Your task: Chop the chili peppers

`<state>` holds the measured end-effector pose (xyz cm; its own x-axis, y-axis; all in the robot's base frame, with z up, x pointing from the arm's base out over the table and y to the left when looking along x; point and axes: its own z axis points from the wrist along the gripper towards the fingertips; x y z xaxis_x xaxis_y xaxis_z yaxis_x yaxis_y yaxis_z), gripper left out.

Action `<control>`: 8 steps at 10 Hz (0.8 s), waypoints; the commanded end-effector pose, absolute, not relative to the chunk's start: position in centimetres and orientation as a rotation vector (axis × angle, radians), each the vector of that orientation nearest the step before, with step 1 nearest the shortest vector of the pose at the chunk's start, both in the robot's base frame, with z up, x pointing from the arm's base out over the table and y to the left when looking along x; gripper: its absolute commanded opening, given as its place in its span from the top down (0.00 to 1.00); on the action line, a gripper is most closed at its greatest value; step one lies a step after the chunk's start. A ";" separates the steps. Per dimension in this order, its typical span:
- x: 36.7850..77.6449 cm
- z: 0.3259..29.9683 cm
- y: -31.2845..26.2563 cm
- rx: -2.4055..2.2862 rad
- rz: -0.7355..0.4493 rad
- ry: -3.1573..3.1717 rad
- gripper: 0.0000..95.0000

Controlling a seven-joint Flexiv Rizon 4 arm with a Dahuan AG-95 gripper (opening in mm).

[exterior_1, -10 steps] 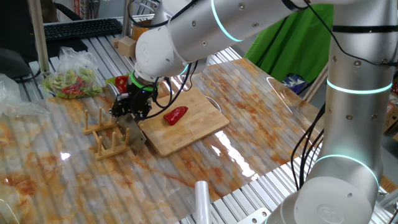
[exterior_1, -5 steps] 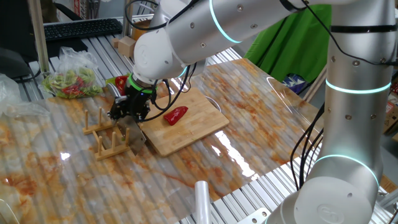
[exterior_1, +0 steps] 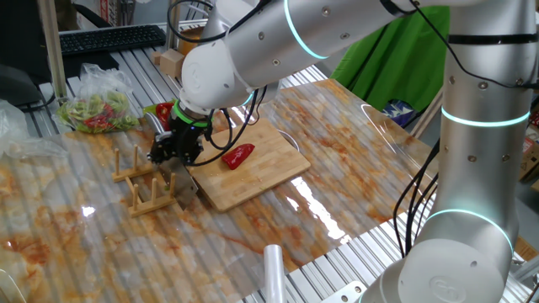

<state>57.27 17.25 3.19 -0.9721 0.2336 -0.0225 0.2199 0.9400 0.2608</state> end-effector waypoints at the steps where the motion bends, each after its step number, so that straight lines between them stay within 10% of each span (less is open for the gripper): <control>1: 57.2 3.2 17.6 0.353 0.398 3.041 0.60; 5: 57.2 3.3 17.7 0.318 0.395 3.041 1.00; 8: 57.2 3.4 17.8 0.307 0.390 3.041 1.00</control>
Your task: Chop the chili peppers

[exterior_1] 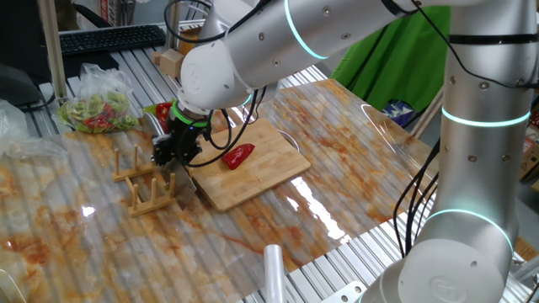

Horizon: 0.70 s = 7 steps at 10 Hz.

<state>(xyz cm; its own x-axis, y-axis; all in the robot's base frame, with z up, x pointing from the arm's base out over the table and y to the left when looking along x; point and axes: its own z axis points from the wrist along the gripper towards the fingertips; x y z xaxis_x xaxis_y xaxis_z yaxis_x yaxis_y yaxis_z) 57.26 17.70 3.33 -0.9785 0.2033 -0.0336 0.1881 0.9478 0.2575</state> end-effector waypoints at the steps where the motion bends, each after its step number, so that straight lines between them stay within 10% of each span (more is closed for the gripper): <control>1: 57.3 3.3 17.8 0.304 0.389 3.040 1.00; 7: 57.4 3.9 18.4 0.291 0.327 3.027 1.00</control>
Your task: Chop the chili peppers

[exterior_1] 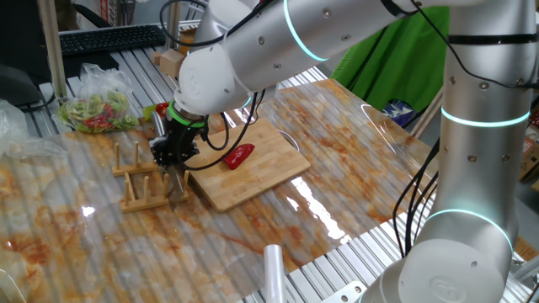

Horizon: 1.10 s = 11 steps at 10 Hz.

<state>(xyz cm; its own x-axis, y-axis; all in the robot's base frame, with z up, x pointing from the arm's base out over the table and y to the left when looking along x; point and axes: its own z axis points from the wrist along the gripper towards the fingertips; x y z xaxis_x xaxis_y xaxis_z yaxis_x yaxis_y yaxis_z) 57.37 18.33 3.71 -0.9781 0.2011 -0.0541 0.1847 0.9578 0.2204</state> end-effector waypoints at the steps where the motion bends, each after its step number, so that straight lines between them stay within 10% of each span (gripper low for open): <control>1: 57.5 4.0 18.5 0.286 0.328 3.024 1.00; 11: 58.2 4.5 19.1 0.263 0.243 2.996 1.00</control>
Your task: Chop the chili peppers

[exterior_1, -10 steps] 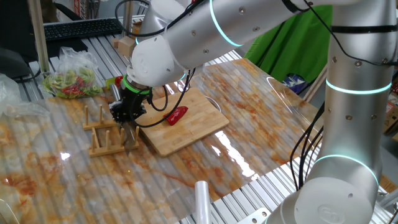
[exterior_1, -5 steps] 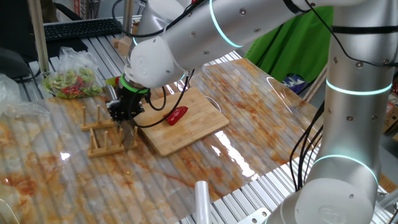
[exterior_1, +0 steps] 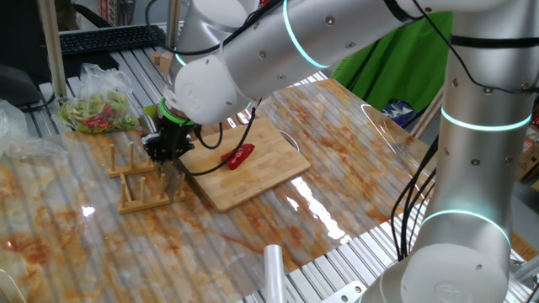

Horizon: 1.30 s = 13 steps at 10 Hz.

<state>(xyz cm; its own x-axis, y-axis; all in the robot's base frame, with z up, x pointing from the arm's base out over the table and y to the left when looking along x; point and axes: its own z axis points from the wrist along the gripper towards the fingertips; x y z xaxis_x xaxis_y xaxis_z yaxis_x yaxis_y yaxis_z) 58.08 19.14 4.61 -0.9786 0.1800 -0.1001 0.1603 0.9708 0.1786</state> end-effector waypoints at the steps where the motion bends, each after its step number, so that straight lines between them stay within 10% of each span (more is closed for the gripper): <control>1: 58.2 4.2 19.0 0.249 0.212 3.000 1.00; 5: 58.1 3.8 18.9 0.263 0.201 3.004 1.00; 6: 58.1 3.7 18.9 0.281 0.164 3.001 0.80; 8: 58.1 3.6 18.9 0.286 0.161 3.001 0.80; 9: 58.1 3.8 19.0 0.293 0.157 3.006 0.60; 13: 58.3 3.8 19.0 0.281 0.156 3.005 0.60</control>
<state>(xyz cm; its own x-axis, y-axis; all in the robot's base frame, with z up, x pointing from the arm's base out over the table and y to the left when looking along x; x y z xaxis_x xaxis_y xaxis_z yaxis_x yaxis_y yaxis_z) 58.55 19.06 3.64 -0.9748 0.1913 -0.1147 0.1787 0.9775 0.1116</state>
